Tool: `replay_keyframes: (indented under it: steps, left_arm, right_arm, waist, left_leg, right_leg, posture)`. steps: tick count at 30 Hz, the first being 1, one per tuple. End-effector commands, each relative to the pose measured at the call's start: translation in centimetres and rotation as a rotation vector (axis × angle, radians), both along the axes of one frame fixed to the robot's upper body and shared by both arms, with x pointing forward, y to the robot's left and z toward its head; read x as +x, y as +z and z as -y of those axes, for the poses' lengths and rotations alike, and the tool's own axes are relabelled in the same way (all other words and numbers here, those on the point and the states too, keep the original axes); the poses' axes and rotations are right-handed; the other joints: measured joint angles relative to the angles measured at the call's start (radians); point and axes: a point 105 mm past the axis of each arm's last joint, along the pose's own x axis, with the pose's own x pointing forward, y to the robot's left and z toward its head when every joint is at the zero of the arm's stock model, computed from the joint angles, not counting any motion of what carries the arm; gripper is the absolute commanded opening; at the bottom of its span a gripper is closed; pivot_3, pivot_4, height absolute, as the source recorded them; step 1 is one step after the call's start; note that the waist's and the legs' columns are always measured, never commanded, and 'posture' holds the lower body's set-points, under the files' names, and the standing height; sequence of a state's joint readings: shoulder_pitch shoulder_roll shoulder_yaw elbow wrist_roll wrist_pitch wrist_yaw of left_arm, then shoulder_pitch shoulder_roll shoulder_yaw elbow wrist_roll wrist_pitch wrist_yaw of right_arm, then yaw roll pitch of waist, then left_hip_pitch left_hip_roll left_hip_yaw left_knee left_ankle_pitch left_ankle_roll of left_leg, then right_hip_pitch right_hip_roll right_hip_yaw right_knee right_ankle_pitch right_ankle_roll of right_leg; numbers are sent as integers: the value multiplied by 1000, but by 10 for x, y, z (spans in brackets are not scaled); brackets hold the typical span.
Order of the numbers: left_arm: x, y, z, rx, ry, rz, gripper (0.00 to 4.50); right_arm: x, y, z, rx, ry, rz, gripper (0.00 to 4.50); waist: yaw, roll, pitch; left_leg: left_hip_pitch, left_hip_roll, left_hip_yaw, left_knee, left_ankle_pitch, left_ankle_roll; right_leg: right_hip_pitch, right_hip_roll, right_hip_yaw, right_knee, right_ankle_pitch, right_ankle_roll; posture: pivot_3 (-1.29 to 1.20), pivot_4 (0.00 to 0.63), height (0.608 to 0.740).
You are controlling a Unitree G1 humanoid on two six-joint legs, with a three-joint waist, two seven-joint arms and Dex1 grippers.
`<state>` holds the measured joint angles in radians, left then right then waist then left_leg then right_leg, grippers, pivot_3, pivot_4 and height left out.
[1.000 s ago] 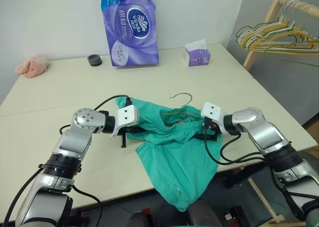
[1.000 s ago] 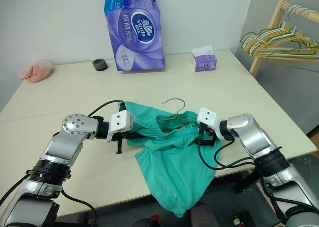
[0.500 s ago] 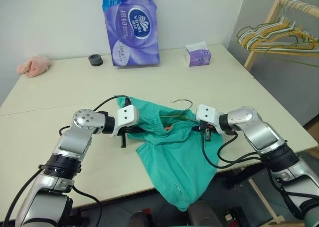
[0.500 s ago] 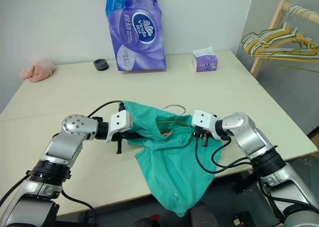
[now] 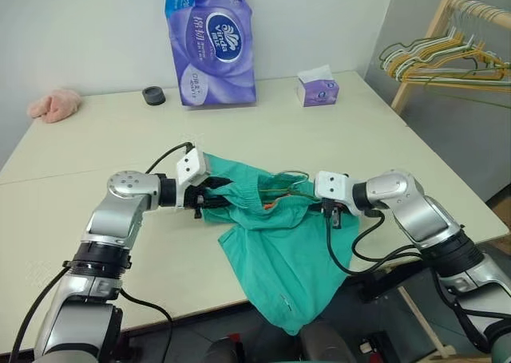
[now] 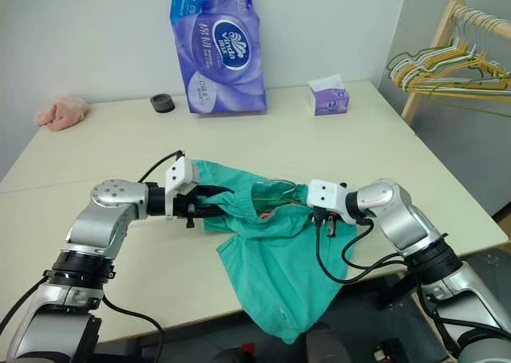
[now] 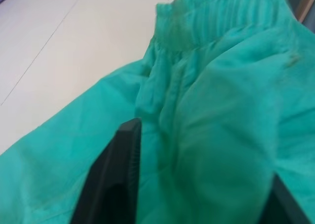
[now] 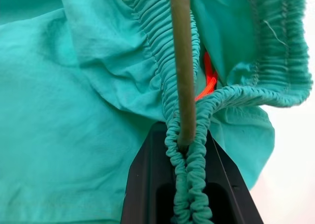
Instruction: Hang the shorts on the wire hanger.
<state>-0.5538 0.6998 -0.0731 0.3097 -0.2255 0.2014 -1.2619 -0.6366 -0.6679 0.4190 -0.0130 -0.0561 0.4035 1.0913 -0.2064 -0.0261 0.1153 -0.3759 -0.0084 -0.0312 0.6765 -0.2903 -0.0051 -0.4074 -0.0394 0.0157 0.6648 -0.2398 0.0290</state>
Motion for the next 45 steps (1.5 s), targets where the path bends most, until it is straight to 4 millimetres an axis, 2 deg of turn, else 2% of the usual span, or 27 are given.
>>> replay_keyframes:
  steps: [1, 5, 13, 16, 20, 26, 34, 45]
  left_arm:
    - [1, 6, -15, 68, -17, 45, 3529]
    - [4, 0, -23, 131, -29, 52, 3534]
    - [14, -10, -7, 171, -68, 131, 3534]
    - [22, -9, -9, 183, -39, 172, 2976]
    - [35, -4, -12, 189, 19, 240, 1782]
    - [41, -9, -14, 193, 65, 263, 14]
    - [49, -15, -23, 209, 156, 263, 0]
    - [46, -22, -16, 187, 159, 255, 0]
  right_arm:
    - [-2, 16, 2, 18, 16, 39, 26]
    - [-4, 19, 7, 8, 13, 36, 26]
    - [-7, 22, 11, 20, -6, 11, 25]
    - [-9, 24, 14, 23, -14, 0, 25]
    - [-13, 29, 20, 22, -25, -8, 25]
    - [-18, 30, 28, 17, -45, -25, 24]
    - [-35, 38, 38, 10, -32, -58, 24]
    - [-34, 47, 38, 93, -77, -103, 23]
  waist:
    - [-1, 0, 0]
    - [1, 0, 0]
    - [1, 1, -1]
    - [-1, 1, -1]
    - [-2, 1, -1]
    - [-10, 1, -1]
    - [-13, 1, -2]
    - [-13, 1, -2]
  left_leg:
    - [0, 0, 0, 0, 0, 0]
    - [-2, 0, -1, 1, 0, 0]
    - [-4, 0, -1, 2, 0, 0]
    - [-4, 0, -1, 2, 0, 0]
    - [-4, 0, -1, 2, 0, 0]
    - [-5, 0, -1, 2, 0, 0]
    - [-5, 0, -2, 2, 0, 0]
    - [-5, 0, -2, 2, 0, 0]
  right_leg:
    - [0, 0, 0, 0, 0, 0]
    - [-1, 0, -1, 0, 0, 0]
    - [-3, 0, -1, 1, 0, 0]
    - [-3, 0, -1, 1, 0, 0]
    - [-3, 0, -1, 1, 0, 0]
    - [-3, 0, -1, 1, 0, 0]
    - [-3, 0, -2, 1, 0, 0]
    - [-3, 0, -2, 1, 0, 0]
  posture:
    - [-248, 44, 740]
    - [-249, 45, 740]
    - [-258, 47, 740]
    - [-262, 47, 740]
    - [-264, 48, 740]
    - [-265, 50, 740]
    - [-265, 54, 740]
    - [-261, 55, 740]
